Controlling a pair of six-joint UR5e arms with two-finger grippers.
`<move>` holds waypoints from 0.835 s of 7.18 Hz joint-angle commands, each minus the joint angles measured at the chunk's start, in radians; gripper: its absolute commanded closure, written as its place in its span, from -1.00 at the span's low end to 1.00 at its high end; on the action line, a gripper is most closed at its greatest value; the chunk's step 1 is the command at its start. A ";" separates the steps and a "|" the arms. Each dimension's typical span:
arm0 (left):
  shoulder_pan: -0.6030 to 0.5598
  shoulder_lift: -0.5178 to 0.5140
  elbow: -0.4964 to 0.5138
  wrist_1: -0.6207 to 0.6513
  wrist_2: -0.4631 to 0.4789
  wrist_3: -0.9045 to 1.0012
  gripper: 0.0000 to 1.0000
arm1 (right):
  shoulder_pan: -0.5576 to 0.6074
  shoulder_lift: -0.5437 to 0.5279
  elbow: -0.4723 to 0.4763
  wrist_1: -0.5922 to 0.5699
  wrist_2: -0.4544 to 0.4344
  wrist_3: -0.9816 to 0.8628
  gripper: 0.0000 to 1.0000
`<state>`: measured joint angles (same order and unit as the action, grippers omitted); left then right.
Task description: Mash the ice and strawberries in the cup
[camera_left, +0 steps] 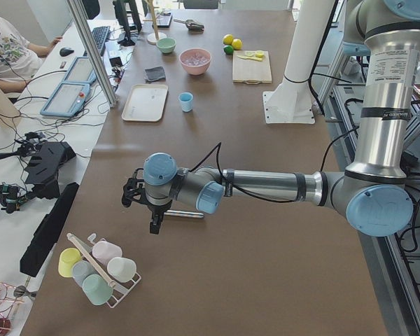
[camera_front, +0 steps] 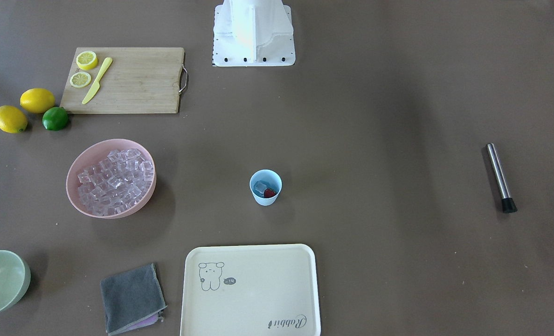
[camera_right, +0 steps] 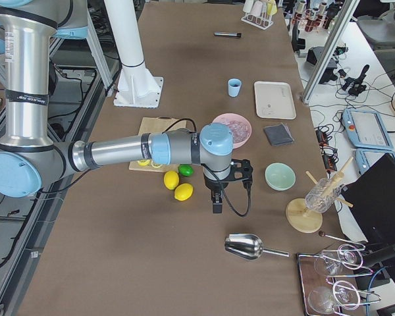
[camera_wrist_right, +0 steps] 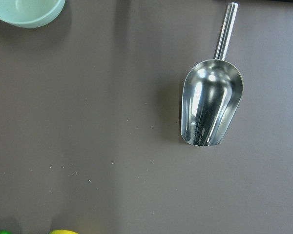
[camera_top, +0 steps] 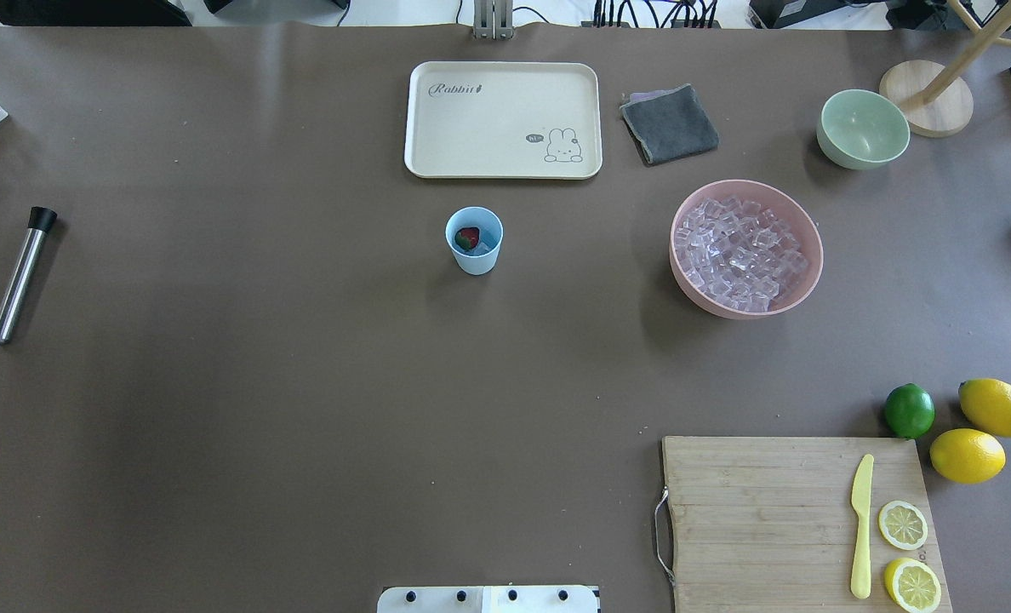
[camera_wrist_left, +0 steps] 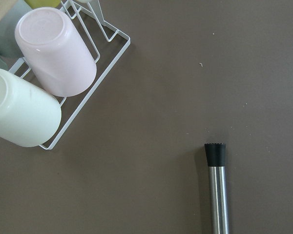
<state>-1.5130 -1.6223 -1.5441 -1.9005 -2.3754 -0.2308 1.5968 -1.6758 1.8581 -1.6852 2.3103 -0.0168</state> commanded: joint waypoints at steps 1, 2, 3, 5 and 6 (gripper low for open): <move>-0.006 0.001 -0.007 0.001 -0.007 -0.007 -0.97 | 0.000 -0.025 -0.019 0.004 0.006 -0.002 -0.98; -0.007 0.001 -0.004 0.007 -0.007 -0.007 -0.97 | -0.001 -0.028 -0.022 0.004 0.003 -0.003 -0.98; -0.012 0.002 -0.017 0.011 -0.013 -0.007 -0.97 | -0.004 -0.021 -0.045 0.005 0.001 -0.003 -0.99; -0.012 0.002 -0.016 0.011 -0.050 -0.007 -0.97 | -0.037 0.017 -0.060 0.007 0.001 0.008 -0.99; -0.013 0.002 -0.013 0.011 -0.050 -0.008 -0.97 | -0.040 0.018 -0.066 0.010 0.000 0.009 -0.99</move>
<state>-1.5249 -1.6196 -1.5585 -1.8901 -2.4199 -0.2381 1.5659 -1.6691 1.8027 -1.6778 2.3122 -0.0103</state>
